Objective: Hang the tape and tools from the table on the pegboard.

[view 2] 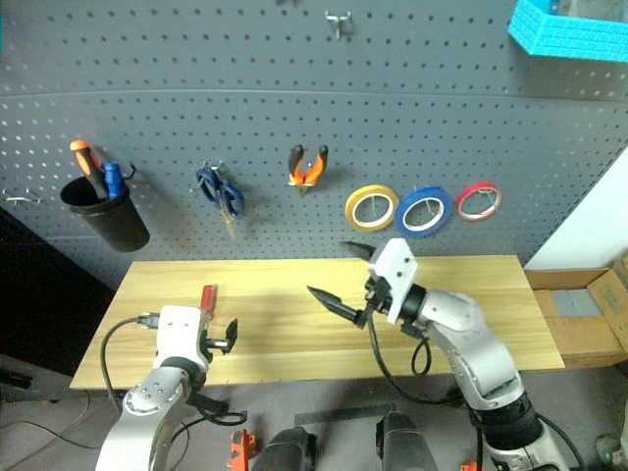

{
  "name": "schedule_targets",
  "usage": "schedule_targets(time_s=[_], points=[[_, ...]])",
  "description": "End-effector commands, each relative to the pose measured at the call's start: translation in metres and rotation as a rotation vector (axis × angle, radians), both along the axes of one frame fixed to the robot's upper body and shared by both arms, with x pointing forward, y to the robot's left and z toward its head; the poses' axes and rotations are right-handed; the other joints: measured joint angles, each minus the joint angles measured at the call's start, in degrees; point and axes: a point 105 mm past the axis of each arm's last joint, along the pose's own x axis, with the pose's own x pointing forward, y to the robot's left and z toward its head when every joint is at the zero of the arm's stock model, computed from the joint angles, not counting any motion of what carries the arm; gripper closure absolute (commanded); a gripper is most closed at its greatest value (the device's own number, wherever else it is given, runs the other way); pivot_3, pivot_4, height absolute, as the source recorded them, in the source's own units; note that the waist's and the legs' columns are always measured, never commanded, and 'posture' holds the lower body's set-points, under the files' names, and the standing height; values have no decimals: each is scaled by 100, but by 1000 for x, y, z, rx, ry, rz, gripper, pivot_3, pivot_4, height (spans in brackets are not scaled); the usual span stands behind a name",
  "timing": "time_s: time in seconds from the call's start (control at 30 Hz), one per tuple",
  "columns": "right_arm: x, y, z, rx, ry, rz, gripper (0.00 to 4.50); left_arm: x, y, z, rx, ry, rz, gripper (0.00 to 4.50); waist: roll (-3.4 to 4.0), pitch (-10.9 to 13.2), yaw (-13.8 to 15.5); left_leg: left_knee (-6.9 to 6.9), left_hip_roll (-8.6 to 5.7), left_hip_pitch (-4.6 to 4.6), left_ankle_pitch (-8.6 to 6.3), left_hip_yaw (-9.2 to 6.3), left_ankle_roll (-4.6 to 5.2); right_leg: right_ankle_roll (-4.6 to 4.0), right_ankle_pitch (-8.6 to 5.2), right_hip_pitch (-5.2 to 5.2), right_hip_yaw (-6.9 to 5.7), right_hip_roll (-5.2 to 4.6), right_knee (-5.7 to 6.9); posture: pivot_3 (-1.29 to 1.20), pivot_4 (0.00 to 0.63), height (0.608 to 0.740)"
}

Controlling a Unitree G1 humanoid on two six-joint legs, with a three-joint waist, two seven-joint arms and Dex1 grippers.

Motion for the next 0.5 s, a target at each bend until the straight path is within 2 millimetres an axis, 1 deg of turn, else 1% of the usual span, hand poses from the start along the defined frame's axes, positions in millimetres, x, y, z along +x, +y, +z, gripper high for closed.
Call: schedule_targets(time_s=[0.03, 0.2, 0.3, 0.37, 0.4, 0.47, 0.5], points=[[-10, 15, 15, 6, -51, 57, 0, 11, 20, 8, 29, -11, 31, 44, 4, 64, -9, 0, 0, -3, 0, -2, 0, 3, 2, -2, -1, 2, -2, -65, 299, 740], [-9, 23, 12, -35, -37, 84, 0, 27, 46, 5, 5, 22, 78, 44, 6, 234, -67, -6, 4, -18, -5, -8, 6, 25, 10, -17, -6, -2, -3, -80, 330, 740], [-10, 27, 13, -47, -31, 101, 0, 37, 62, 4, -17, 53, 99, 44, -3, 359, -86, -8, 7, -24, -9, -14, 13, 27, 5, -24, -11, -5, -1, -83, 360, 740], [-11, 31, 13, -46, -27, 119, 0, 42, 73, 3, -46, 67, 127, 44, -7, 432, -101, -8, 14, -38, -9, -24, 13, 26, 7, -40, -7, -9, 1, -84, 366, 740], [-12, 33, 14, -45, -26, 129, 0, 45, 78, 3, -60, 71, 138, 44, -13, 450, -119, -9, 13, -42, -9, -25, 13, 26, 7, -49, -6, -11, 2, -85, 373, 740], [-13, 40, 17, -42, -26, 149, 0, 50, 83, 3, -87, 76, 144, 44, -12, 504, -139, -7, 14, -86, -9, -28, 13, 11, 21, -97, -6, -12, 5, -91, 393, 740], [-13, 43, 18, -41, -25, 155, 0, 53, 84, 3, -97, 79, 140, 44, -13, 537, -141, -5, 14, -95, -9, -30, 13, 6, 26, -105, -6, -13, 6, -93, 397, 740]])
